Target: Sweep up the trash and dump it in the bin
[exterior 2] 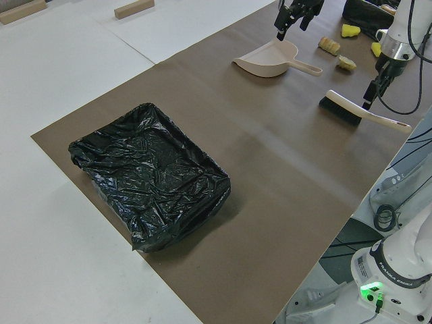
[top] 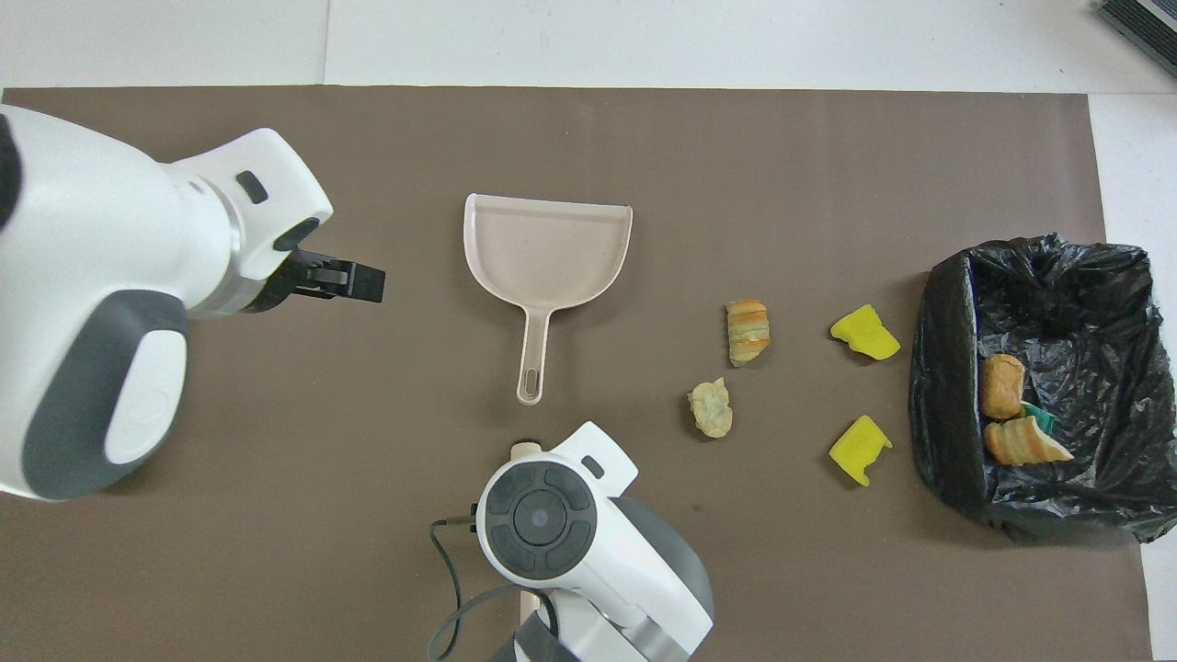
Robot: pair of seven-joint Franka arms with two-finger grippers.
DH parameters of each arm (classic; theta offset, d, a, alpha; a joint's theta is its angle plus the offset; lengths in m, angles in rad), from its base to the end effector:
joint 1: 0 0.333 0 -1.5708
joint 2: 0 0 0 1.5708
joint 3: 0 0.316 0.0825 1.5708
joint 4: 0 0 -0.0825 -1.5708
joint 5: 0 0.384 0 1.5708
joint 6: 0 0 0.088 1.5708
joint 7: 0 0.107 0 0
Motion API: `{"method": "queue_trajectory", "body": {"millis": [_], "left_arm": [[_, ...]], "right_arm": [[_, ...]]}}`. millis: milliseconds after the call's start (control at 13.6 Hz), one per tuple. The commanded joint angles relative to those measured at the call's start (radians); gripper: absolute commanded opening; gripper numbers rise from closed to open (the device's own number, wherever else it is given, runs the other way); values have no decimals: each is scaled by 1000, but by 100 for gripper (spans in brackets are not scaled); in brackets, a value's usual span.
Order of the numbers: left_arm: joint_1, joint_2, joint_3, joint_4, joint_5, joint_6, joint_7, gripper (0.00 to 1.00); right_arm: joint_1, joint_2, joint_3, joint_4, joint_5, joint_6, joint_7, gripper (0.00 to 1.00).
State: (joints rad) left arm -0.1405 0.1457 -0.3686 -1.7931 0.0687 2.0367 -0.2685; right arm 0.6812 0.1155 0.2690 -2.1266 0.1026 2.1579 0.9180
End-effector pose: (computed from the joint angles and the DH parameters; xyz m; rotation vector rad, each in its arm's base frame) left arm 0.5412 -0.2863 0.4803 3.0799 -0.4054 0.1620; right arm 0.3172 0.4482 0.3517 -3.1310 0.0448 0.2188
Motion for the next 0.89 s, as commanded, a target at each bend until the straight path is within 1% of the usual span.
{"method": "queue_trajectory", "body": {"millis": [0, 148, 221, 295, 369, 443, 516, 590, 738, 811], "left_arm": [[-16, 96, -73, -18, 123, 118, -197, 100], [-33, 138, -88, -34, 155, 158, -239, 100], [-34, 156, -88, -49, 157, 189, -253, 100], [-36, 167, -90, -71, 157, 238, -267, 100], [-37, 167, -90, -84, 157, 266, -268, 100], [-47, 172, -90, -88, 158, 267, -271, 100], [-59, 187, -90, -91, 158, 269, -271, 100], [-59, 193, -90, -91, 158, 270, -273, 100], [-60, 190, -90, -104, 157, 269, -270, 100], [-60, 189, -92, -111, 157, 267, -270, 95]], "right_arm": [[43, -8, -1, -59, 60, 28, -1, 100], [49, -5, 1, -55, 88, 25, -4, 99], [54, -5, 1, -53, 88, 25, -5, 94], [55, -5, 1, -52, 88, 25, -10, 84], [55, -4, 1, -50, 88, 26, -31, 63], [54, 0, -1, -49, 88, 27, -36, 36], [52, 4, -1, -47, 88, 28, -37, 12], [52, 4, 1, -46, 88, 30, -37, 0], [46, 10, -1, -41, 109, 28, -37, 0], [40, 10, -2, -41, 112, 16, -39, 0]]}}
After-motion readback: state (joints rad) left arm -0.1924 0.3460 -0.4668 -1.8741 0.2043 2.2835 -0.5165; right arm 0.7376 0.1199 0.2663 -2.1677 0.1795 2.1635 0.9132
